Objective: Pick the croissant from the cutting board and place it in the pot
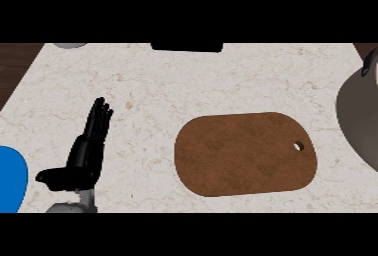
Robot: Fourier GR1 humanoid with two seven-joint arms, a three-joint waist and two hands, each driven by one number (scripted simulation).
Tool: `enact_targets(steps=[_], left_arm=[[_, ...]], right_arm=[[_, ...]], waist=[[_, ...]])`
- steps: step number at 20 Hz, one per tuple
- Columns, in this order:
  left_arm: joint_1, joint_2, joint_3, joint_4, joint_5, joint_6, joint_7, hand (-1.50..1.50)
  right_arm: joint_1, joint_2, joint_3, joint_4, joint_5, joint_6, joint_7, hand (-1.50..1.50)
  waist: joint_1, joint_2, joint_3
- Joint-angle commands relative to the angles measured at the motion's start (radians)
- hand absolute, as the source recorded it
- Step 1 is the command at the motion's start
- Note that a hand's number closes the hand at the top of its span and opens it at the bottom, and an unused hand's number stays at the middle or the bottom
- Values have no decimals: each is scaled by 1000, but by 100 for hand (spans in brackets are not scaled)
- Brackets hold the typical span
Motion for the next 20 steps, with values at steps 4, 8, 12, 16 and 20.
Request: enact_targets(steps=[4,8,12,16,20], left_arm=[[13,-6,-3,2,-10,10,-2,0],[24,-22,-24,-11,-32,29,-2,0],[29,-10,3,8,-12,11,-29,0],[46,18,27,-35,2,0,9,0],[31,1,25,8,4,-1,-5,0]], right_arm=[[59,78,-21,-179,-21,-493,-45,-150],[52,108,-48,-229,-41,-605,-29,-150],[106,175,-64,-270,-31,-716,-27,-150],[193,253,-46,-424,-56,-701,-66,-150],[281,325,-2,-537,-126,-714,-110,-150]], waist=[[-8,6,22],[-11,1,20],[-21,-1,18],[-41,-12,17],[-51,-11,17]])
